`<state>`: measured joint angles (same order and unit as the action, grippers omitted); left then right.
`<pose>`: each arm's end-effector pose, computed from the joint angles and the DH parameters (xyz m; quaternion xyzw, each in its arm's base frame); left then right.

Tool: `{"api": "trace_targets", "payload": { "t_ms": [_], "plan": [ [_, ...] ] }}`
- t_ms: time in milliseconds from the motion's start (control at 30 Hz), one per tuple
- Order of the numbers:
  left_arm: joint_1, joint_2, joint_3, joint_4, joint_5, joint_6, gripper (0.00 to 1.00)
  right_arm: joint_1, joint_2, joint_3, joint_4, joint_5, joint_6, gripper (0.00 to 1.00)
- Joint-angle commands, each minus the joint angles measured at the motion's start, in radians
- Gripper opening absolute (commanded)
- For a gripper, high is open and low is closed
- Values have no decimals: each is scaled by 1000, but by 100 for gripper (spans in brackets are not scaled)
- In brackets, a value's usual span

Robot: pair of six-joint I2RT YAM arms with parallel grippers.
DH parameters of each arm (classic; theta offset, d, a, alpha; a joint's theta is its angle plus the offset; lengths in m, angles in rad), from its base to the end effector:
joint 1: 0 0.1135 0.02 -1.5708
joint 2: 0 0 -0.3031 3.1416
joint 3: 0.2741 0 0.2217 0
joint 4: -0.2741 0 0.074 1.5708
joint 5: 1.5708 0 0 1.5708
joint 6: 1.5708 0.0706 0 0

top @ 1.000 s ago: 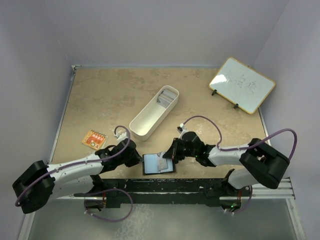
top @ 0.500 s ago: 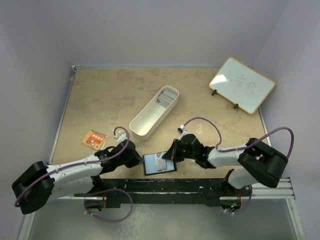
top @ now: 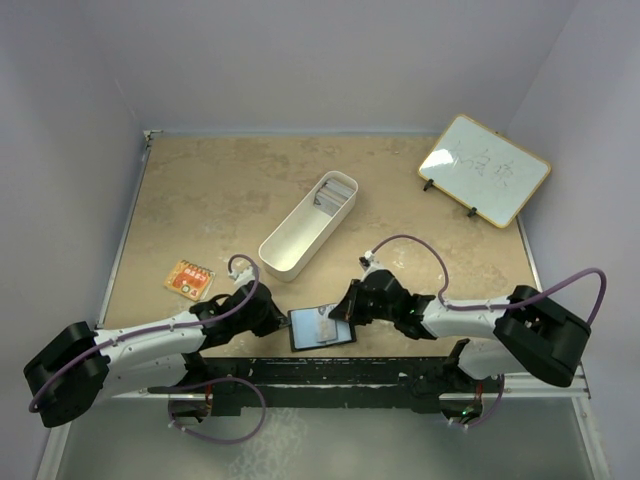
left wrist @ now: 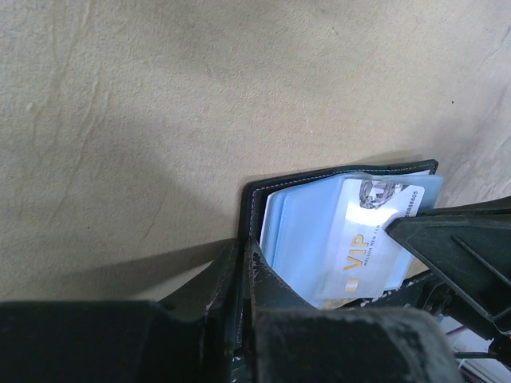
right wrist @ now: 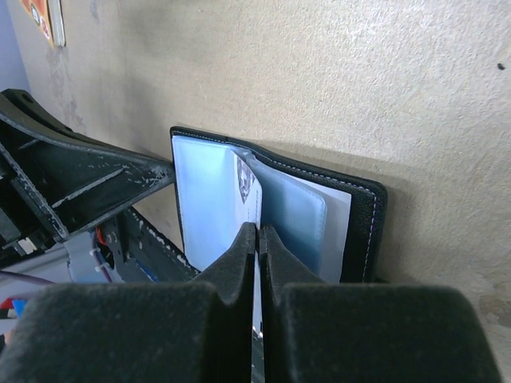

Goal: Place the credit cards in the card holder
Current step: Insert the credit card into the card holder.

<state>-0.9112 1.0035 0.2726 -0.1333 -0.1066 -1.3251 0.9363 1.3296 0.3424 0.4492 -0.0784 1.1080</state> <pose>0.0977 -0.1137 0.1617 -0.2105 0.9131 -0.2889 0.1961 0.1374 0.1960 0.1888 0.0552 0.8674 0.4387 0.2282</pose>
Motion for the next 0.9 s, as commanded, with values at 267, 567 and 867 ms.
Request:
{"api": "trace_targets", "payload": {
  "t_ms": [267, 567, 867],
  "plan": [
    [-6, -11, 4, 26, -2, -12, 2, 30, 29, 23, -82, 35, -13, 1],
    [-13, -10, 23, 26, -1, -11, 1, 38, 48, 52, -78, 65, 11, 3],
    [-25, 12, 28, 59, -1, -22, 1, 58, 52, 101, -154, 85, -6, 15]
  ]
}}
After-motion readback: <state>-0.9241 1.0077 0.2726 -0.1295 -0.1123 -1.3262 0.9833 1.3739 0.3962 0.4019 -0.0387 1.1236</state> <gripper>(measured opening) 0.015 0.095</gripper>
